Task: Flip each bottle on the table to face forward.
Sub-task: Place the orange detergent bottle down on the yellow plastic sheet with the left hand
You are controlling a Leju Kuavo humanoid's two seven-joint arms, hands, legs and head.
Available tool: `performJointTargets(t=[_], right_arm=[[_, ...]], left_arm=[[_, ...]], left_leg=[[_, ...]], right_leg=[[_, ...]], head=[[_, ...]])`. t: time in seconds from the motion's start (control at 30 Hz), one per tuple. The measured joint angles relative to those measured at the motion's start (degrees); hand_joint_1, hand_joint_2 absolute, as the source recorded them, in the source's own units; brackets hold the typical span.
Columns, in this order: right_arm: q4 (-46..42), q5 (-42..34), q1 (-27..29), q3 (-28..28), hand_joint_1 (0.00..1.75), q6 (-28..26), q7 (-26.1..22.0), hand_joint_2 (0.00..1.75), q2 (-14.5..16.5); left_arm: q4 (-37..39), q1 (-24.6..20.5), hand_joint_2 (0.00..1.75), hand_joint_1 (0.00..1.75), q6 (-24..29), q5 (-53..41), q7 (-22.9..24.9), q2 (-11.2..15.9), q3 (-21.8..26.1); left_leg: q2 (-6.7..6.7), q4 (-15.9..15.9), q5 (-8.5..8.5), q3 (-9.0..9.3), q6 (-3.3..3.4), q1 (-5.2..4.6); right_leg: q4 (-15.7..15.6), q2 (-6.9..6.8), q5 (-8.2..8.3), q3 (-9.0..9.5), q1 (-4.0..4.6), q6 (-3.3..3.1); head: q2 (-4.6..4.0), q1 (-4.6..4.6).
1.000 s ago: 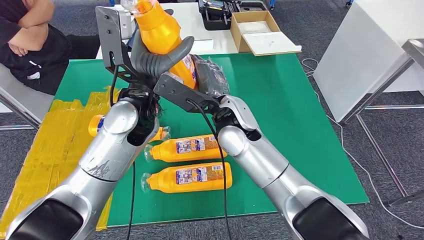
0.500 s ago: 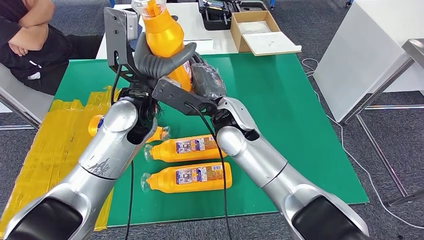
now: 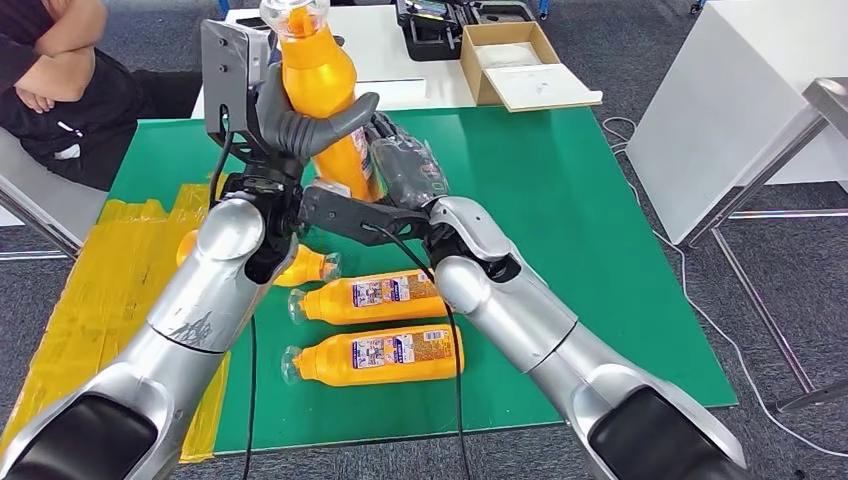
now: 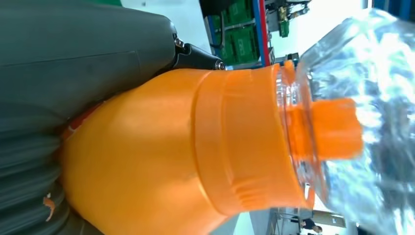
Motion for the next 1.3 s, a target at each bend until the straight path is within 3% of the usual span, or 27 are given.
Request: performJointTargets(t=[0.2, 0.33, 0.47, 0.57, 0.73, 0.83, 1.03, 1.3], right_arm=[[-0.3, 3.9, 3.9, 2.5, 0.0, 2.8, -5.2, 0.0, -4.8], [-1.1, 5.3, 7.3, 2.2, 0.0, 2.6, -5.8, 0.0, -7.1], [-4.4, 6.1, 10.6, -1.8, 0.0, 0.4, -6.1, 0.0, -12.1], [-6.9, 6.1, 12.7, -6.2, 0.0, -0.1, -7.2, 0.0, -16.0], [-9.8, 6.4, 15.0, -10.5, 0.0, -1.3, -7.4, 0.0, -19.1], [-12.2, 5.1, 17.6, -13.9, 0.0, -3.6, -7.3, 0.0, -22.0], [-17.9, 3.9, 25.5, -22.6, 0.0, -4.9, -8.0, 0.0, -27.5], [-21.2, 4.7, 29.3, -26.7, 0.0, -4.6, -8.4, 0.0, -28.6]], left_arm=[[1.9, -3.1, 1.75, 1.75, -1.8, -11.7, -3.5, 4.0, 7.0], [2.6, -5.1, 1.75, 1.75, -1.6, -19.1, -3.8, 5.9, 10.2], [4.0, -5.5, 1.75, 1.75, -1.3, -30.6, -4.6, 9.8, 11.4], [5.5, -5.5, 1.75, 1.75, -2.4, -33.9, -5.4, 12.5, 12.6], [7.2, -5.4, 1.75, 1.75, -3.6, -37.4, -4.6, 14.8, 13.6], [8.8, -5.0, 1.75, 1.75, -2.8, -45.3, -4.5, 17.8, 13.2], [12.7, 0.7, 1.75, 1.75, -0.5, -60.7, -5.6, 26.2, 10.5], [18.3, 10.9, 1.75, 1.75, 0.6, -71.5, -6.6, 32.0, 6.4]], left_leg=[[0.04, 0.0, 0.0, 0.04, -0.01, 0.04], [-0.04, 0.0, 0.0, 0.03, -0.01, 0.04], [-0.01, 0.0, 0.0, 0.03, -0.01, 0.02], [0.01, 0.0, 0.0, 0.01, -0.01, -0.01], [0.0, 0.0, 0.02, 0.02, 0.01, -0.01], [0.02, 0.0, 0.01, 0.01, 0.01, -0.01], [0.12, 0.0, -0.04, -0.01, -0.04, -0.01], [0.22, 0.0, -0.08, 0.01, -0.1, 0.03]], right_leg=[[0.0, 0.02, 0.0, -0.02, 0.0, 0.0], [0.0, -0.01, 0.0, -0.05, 0.01, -0.01], [0.0, 0.0, -0.01, -0.04, -0.01, -0.01], [0.0, 0.02, 0.01, -0.03, -0.02, 0.0], [0.0, 0.01, 0.01, -0.04, -0.03, 0.01], [0.0, 0.02, 0.01, -0.03, -0.03, 0.01], [0.0, 0.06, -0.02, -0.07, -0.02, -0.02], [0.0, 0.12, -0.05, -0.2, -0.03, -0.06]], head=[[0.0, 0.02], [0.0, -0.03], [0.0, 0.01], [0.0, 0.01], [0.0, 0.01], [0.0, 0.01], [0.0, 0.0], [0.0, 0.01]])
